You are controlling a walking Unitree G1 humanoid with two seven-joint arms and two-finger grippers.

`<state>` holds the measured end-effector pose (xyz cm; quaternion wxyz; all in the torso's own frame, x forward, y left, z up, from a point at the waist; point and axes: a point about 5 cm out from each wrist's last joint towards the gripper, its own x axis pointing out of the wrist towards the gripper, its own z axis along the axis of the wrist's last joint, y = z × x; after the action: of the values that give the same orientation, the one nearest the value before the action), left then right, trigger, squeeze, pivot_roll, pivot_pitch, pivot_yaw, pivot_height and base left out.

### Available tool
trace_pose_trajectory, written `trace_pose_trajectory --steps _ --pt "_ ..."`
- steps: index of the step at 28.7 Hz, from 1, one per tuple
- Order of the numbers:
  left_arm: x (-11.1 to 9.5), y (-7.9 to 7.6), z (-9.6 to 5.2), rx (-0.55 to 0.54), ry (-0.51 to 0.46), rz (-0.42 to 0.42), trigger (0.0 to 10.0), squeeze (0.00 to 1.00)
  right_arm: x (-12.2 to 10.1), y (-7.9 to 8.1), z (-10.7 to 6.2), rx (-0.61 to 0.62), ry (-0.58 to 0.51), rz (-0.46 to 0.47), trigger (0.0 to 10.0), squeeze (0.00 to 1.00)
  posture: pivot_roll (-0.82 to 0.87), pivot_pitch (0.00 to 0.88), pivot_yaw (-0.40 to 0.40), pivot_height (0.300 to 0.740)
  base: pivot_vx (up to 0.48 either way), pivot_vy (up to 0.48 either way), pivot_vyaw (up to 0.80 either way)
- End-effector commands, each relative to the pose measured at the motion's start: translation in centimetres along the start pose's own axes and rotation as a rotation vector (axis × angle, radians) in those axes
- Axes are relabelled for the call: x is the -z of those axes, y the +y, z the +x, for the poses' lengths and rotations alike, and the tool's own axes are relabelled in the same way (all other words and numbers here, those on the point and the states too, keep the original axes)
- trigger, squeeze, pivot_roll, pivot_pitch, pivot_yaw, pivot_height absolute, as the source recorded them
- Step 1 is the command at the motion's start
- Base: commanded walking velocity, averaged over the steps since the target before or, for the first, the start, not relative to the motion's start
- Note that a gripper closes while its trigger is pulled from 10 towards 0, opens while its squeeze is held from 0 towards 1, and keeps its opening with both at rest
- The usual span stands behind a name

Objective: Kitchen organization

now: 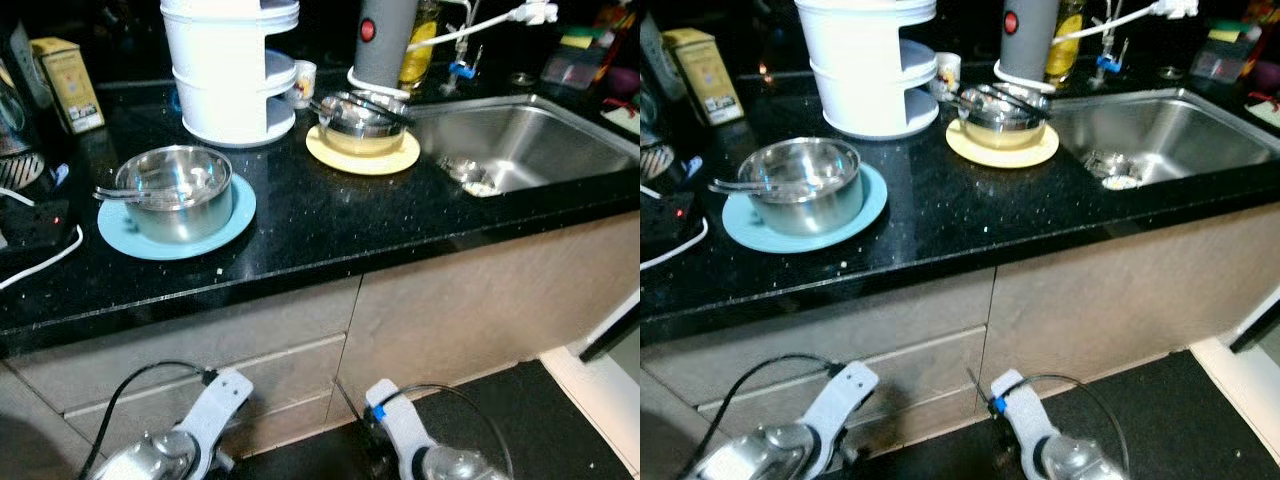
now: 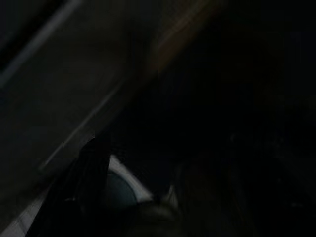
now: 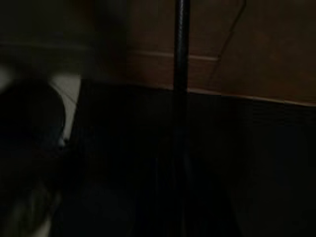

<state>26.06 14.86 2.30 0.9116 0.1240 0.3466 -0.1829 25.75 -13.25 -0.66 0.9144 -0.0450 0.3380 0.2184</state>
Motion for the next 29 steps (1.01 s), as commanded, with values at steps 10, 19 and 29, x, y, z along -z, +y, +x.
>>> trace_pose_trajectory --steps 10,19,29 --pt "4.5 0.8 1.5 -0.162 0.07 -0.06 10.0 0.0 2.3 0.5 1.2 0.099 -0.041 0.183 10.0 0.0 -0.08 0.159 -0.006 0.74 0.0 0.0 0.0" --pt "4.7 0.3 2.2 -0.174 0.032 -0.08 10.0 0.0 2.4 0.3 1.6 0.101 -0.048 0.182 10.0 0.0 -0.08 0.164 -0.012 0.74 0.0 0.0 0.0" --pt "4.8 0.5 2.2 -0.18 0.018 -0.09 10.0 0.0 3.0 0.2 1.4 0.107 -0.051 0.21 10.0 0.0 -0.08 0.177 -0.014 0.74 0.0 0.0 0.0"
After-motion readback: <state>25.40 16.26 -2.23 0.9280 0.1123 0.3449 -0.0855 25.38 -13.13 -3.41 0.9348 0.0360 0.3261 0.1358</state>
